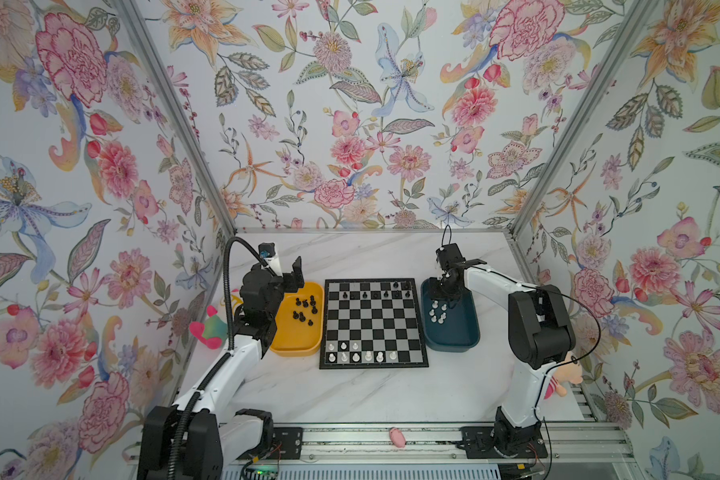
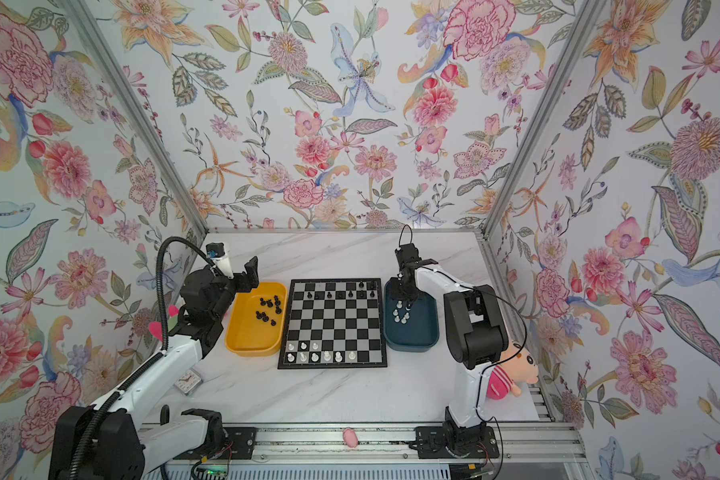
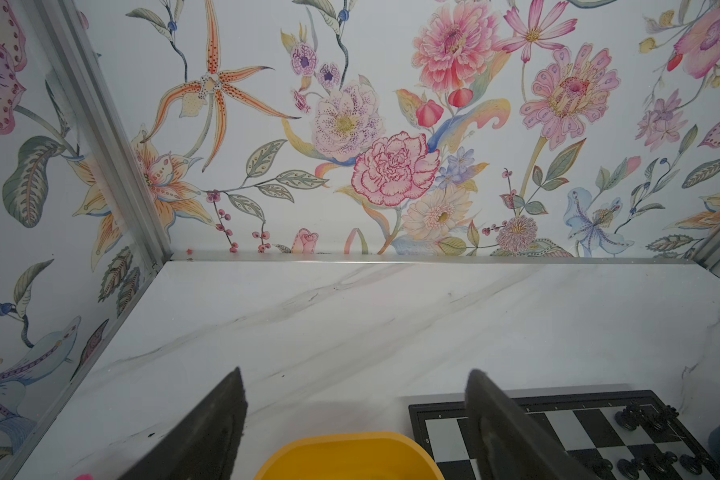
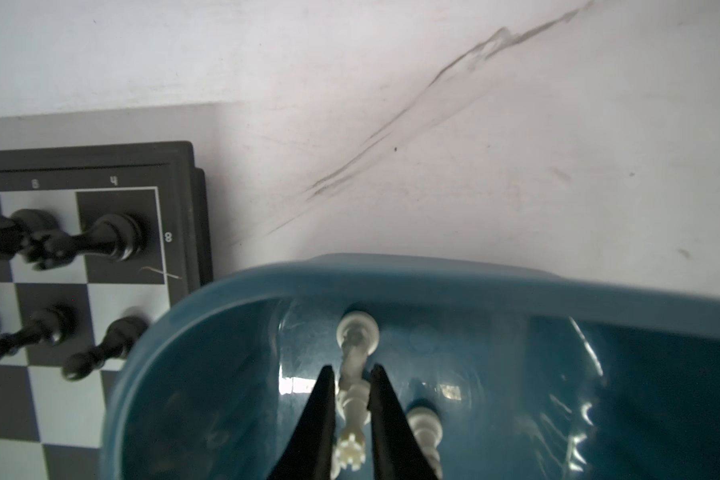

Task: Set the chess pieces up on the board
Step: 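Lower the right gripper and grasp a white piece in the teal tray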

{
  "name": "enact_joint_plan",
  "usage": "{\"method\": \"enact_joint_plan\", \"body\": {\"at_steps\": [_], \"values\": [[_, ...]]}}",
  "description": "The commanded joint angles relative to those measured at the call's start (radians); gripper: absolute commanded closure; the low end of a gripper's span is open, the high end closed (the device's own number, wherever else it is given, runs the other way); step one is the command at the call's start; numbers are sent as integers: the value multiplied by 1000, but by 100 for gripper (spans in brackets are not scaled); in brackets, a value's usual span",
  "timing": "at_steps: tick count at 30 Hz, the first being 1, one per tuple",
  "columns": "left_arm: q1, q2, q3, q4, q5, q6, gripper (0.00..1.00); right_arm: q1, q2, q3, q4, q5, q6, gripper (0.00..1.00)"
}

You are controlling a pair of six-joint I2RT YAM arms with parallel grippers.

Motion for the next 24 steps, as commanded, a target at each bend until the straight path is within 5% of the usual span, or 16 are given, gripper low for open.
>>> {"method": "enact_joint_plan", "body": {"at_steps": [1,24], "values": [[-6,0,-14,29,14,13,16,2,15,28,-13,17,12,82],[-6,-3,-12,27,23,16,16,-4,44,44,-15,20,18,86]]}}
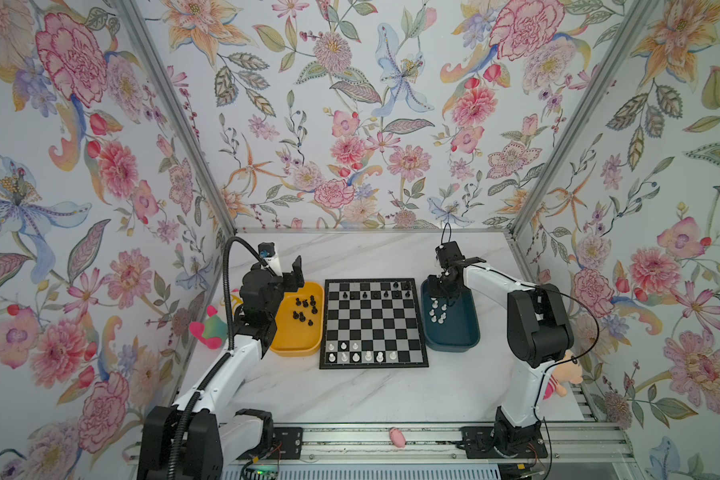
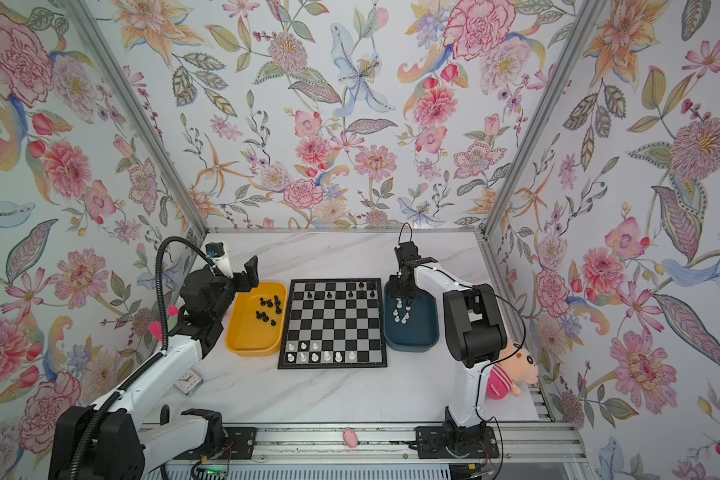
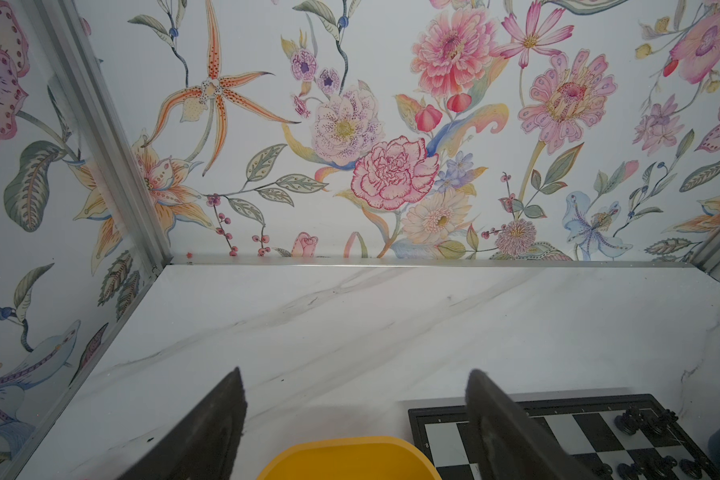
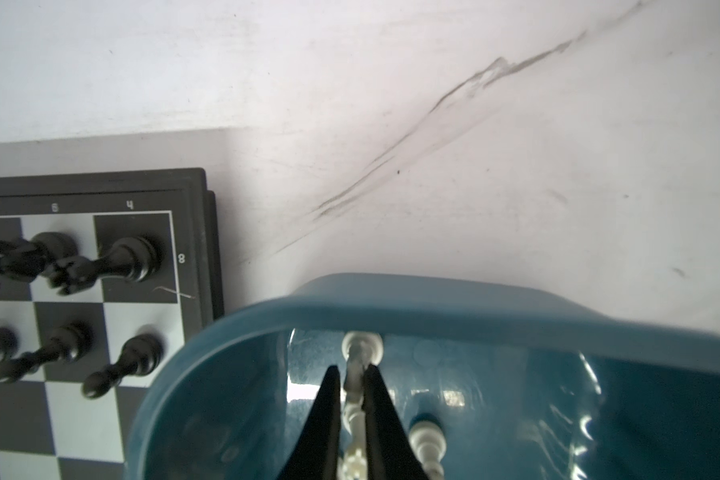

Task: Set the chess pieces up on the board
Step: 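Lower the right gripper and grasp a white piece in the teal tray, then carry the white piece with the right gripper to the board's near corner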

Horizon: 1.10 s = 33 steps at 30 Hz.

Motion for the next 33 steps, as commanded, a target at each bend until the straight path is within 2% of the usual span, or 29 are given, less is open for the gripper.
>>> {"method": "enact_joint_plan", "body": {"at_steps": [1,7,15,21,33], "values": [[-6,-3,-11,17,24,15,16,-4,32,20,-14,15,10,86],[-6,-6,-9,15,27,16,16,-6,35,20,-14,15,10,88],[-6,-20,-12,14,25,18,16,-6,13,27,-26,28,5,100],[-7,-38,-19,15,22,16,16,7,-53,51,-82,53,-9,100],[-6,-100,-58,25,31,8,16,151,-246,129,-317,137,-62,100]]}}
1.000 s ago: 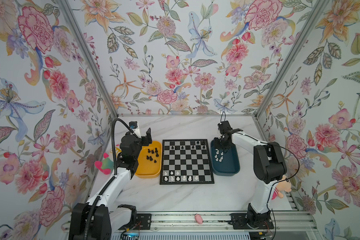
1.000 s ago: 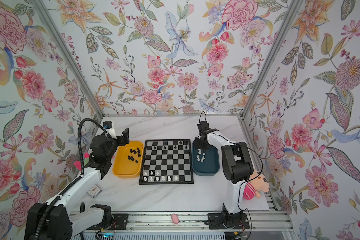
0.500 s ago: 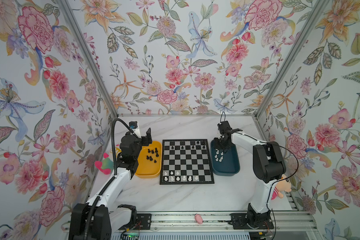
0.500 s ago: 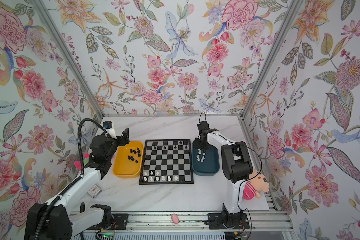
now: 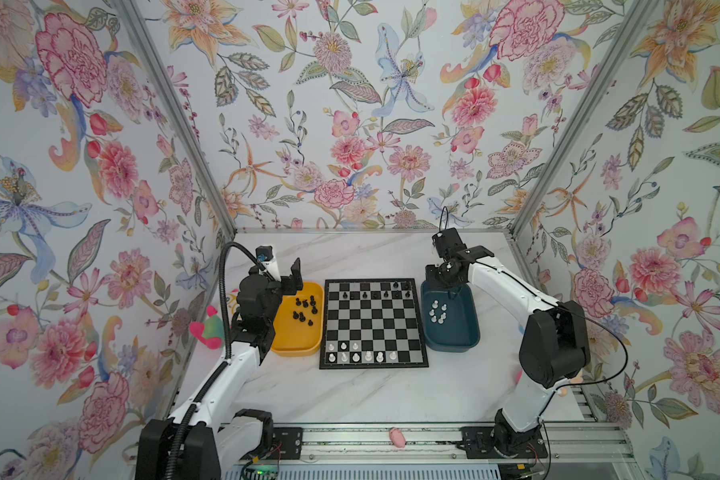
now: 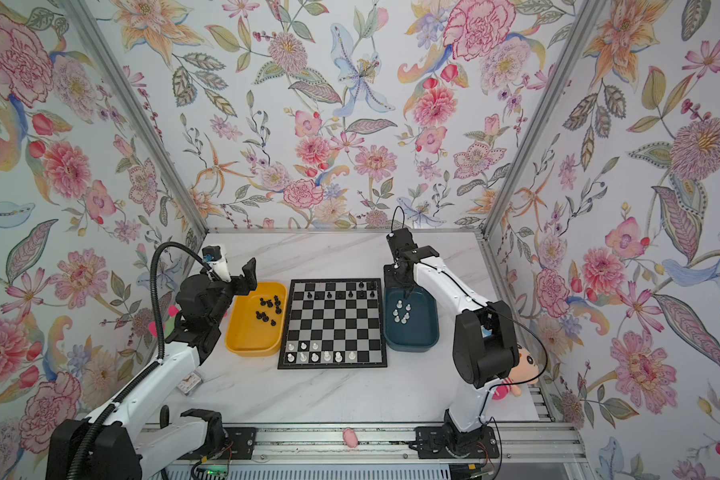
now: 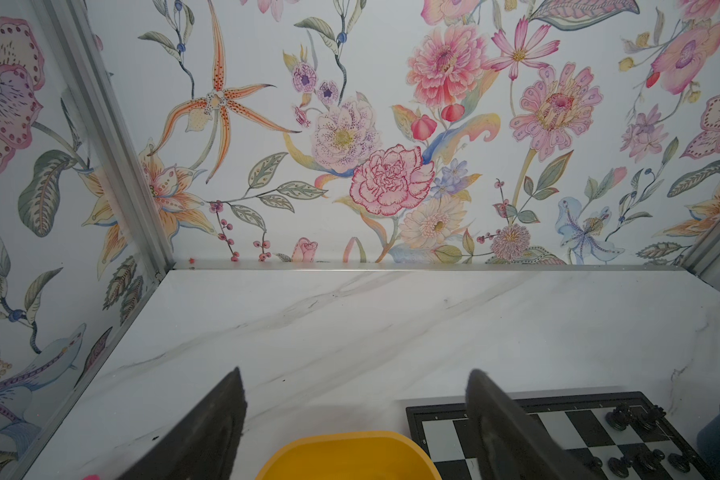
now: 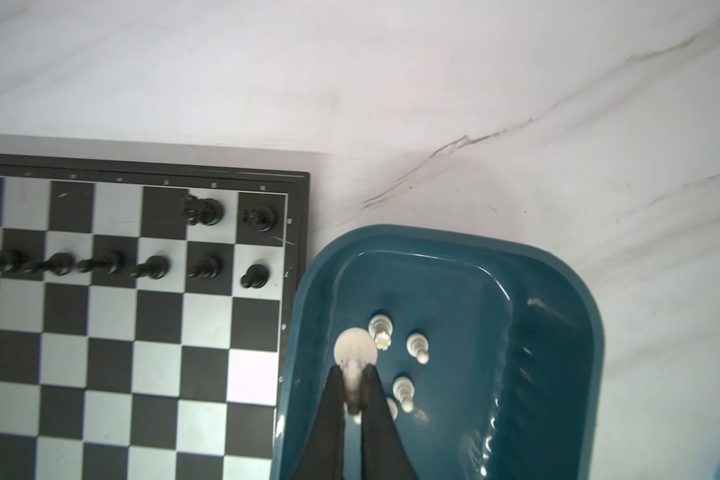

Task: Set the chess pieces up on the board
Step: 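Carry the white piece with the right gripper to the board's near corner, then lower the white piece onto the near-row corner square and open the right gripper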

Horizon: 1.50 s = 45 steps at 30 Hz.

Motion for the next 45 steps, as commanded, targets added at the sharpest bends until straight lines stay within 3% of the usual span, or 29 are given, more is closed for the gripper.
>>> {"method": "enact_joint_plan", "body": {"at_steps": [1,19,24,45], "values": [[-6,-37,-20,23,30,3,16,54,-60,15,-122,29,-15,100],[-7,-113,-85,45,66,-44,16,414,-203,-238,-129,0,166,100],[-7,-123,-92,45,67,-41,16,451,-203,-308,-58,-34,220,100],[-15,-142,-109,46,60,-36,16,491,-144,-376,-41,-13,274,100]]}}
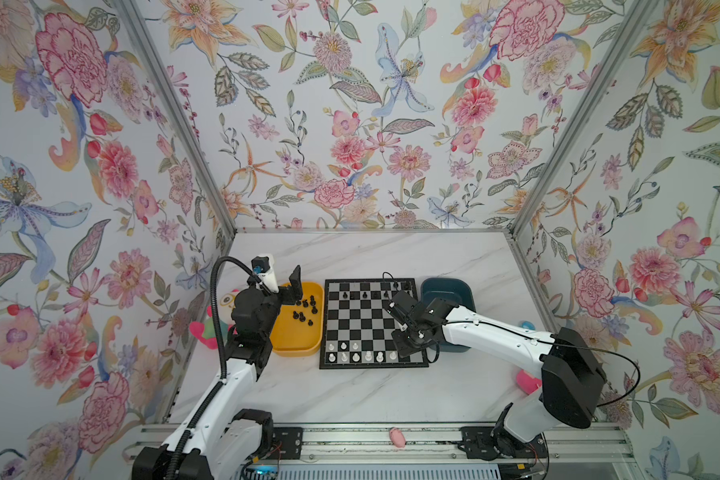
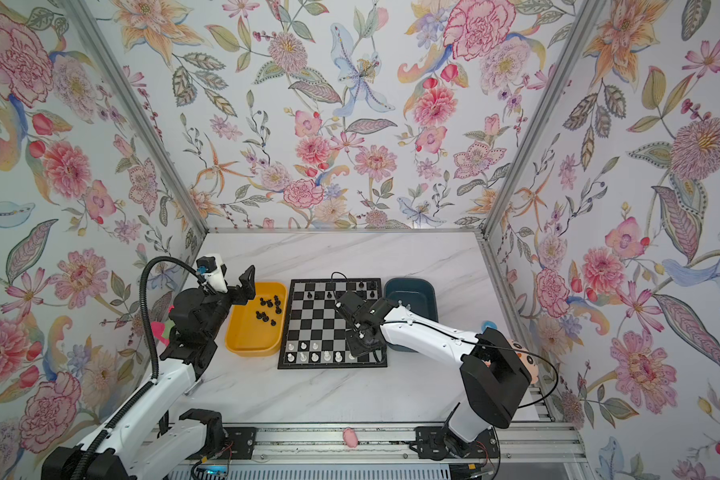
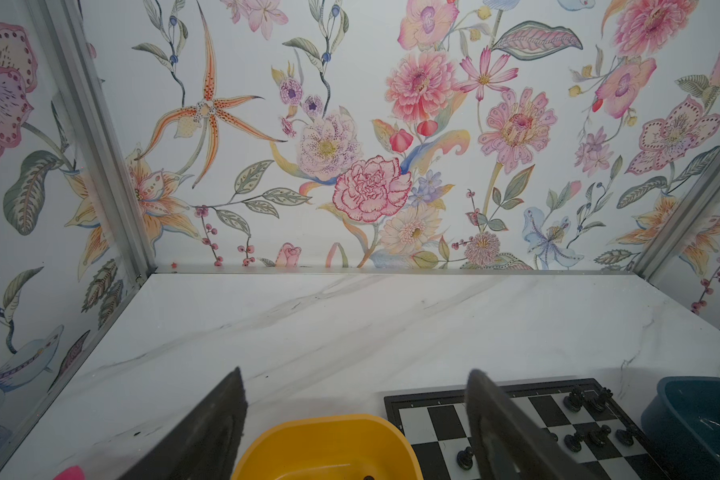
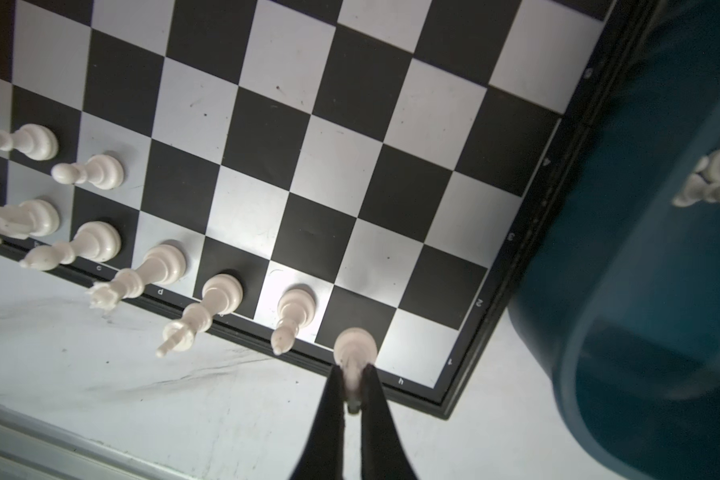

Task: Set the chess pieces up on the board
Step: 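Lower the white piece onto the near-row corner square and open the right gripper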

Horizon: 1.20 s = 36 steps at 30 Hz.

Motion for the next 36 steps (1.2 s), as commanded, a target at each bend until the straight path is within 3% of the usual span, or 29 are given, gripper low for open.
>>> {"method": "enact_joint_plan", "body": {"at_steps": [1,36], "values": [[-12,-19,-14,23,11,-5,16,8,18,-22,2,6,29,100],[-19,-31,-20,22,4,4,16,11,50,-107,83,-15,78,100]]}}
